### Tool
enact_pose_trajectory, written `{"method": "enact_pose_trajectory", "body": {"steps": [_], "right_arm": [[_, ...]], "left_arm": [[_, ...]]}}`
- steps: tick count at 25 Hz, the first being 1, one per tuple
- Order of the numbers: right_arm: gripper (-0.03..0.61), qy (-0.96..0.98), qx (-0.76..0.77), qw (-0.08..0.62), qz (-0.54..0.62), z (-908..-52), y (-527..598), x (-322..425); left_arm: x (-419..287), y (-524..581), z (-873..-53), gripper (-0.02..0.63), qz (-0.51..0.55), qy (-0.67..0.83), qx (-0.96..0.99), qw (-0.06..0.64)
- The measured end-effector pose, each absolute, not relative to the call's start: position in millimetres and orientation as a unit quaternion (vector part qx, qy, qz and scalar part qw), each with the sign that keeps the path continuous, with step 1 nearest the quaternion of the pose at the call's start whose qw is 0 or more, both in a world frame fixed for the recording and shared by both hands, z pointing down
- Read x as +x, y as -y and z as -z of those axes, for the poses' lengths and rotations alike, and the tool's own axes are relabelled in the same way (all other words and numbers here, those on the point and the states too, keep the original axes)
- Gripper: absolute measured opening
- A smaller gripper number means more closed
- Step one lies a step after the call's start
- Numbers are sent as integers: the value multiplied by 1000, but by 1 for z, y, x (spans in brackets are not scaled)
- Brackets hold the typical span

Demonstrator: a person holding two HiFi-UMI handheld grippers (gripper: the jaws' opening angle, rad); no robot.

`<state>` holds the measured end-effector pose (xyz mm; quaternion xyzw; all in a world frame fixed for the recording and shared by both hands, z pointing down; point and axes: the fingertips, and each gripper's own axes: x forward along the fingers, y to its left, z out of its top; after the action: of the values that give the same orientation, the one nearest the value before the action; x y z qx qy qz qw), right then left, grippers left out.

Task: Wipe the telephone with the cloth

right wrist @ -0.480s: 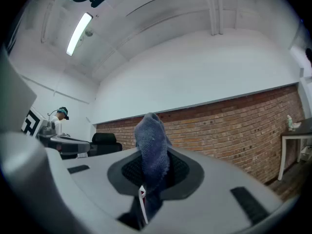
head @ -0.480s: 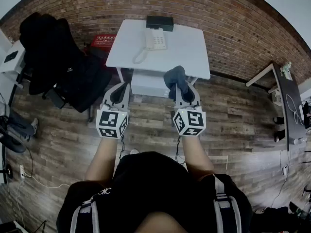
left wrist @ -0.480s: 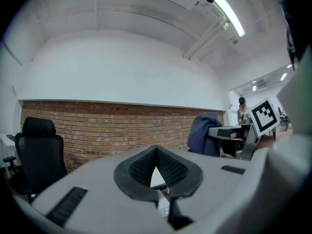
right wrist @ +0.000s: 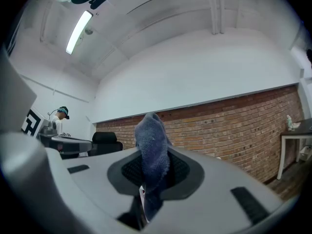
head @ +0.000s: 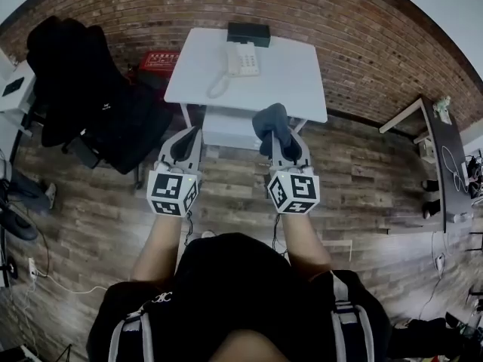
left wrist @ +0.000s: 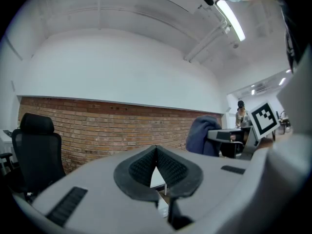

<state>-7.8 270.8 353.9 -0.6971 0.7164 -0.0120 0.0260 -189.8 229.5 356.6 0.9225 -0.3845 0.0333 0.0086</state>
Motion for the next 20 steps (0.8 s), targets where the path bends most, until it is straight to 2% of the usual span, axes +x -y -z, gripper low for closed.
{"method": "enact_pose_trajectory", "body": {"steps": [20], "right_arm": [[44, -710, -703, 27, 10, -362, -232, -54]], "left_arm": [[-229, -183, -374, -5, -16, 357, 934, 16]]}}
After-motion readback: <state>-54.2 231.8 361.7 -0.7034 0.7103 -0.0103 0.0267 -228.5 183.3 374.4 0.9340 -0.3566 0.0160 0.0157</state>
